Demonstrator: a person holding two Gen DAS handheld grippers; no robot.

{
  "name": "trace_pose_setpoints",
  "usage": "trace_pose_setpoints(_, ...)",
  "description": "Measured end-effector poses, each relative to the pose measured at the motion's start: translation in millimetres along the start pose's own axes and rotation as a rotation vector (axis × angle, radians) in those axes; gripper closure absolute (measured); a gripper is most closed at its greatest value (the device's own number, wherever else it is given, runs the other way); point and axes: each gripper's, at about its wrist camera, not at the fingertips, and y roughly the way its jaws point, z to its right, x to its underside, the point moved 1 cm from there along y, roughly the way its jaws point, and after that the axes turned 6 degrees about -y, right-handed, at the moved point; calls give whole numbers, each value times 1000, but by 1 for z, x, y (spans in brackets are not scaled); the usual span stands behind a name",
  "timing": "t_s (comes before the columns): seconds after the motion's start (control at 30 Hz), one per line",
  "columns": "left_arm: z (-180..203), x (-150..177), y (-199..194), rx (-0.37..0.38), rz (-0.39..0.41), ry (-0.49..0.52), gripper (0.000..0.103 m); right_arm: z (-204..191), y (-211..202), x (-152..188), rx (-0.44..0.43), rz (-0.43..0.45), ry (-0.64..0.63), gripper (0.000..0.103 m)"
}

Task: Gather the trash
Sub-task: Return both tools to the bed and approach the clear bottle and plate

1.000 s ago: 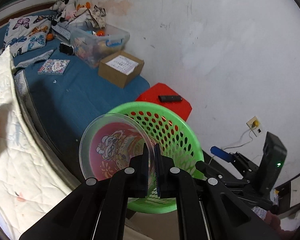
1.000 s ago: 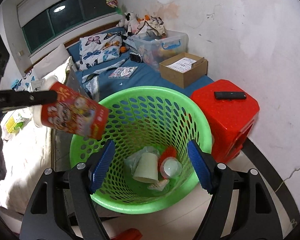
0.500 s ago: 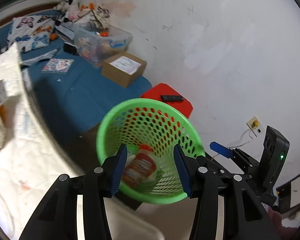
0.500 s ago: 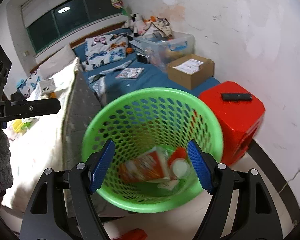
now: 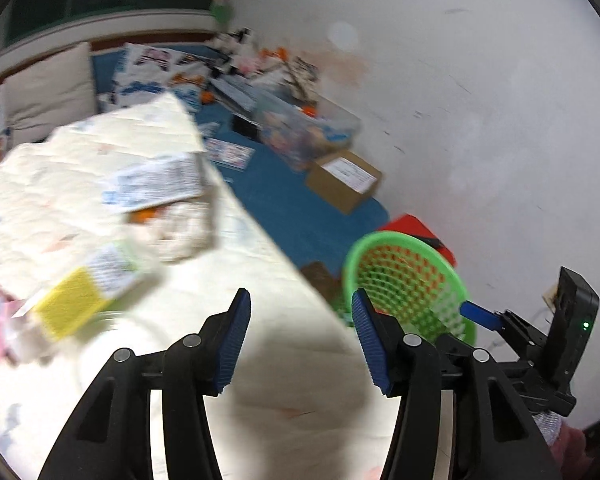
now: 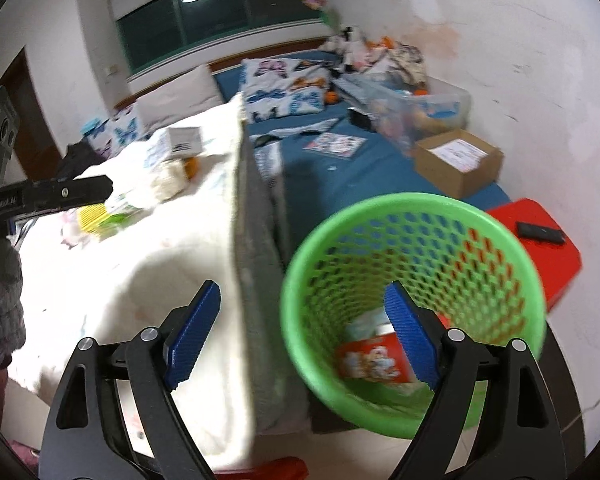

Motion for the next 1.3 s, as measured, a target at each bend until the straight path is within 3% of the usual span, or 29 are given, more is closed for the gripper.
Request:
trace_pose_setpoints(0.37, -103, 1, -70, -140, 119, -173, 50, -98, 38, -20, -205, -48, -150, 17)
trace_pose_setpoints(0.43, -113, 1, -76, -159, 129, -194, 50, -119, 47, -23, -239, -58, -186, 12)
trace_pose_setpoints(0.67, -148, 7, -94, -217, 148, -241, 48, -181, 77, -30, -336, -100, -296, 12)
trace_pose_setpoints(1.3, -178, 11, -105, -248, 153, -272, 40, -236, 139, -41, -352, -200, -413, 7)
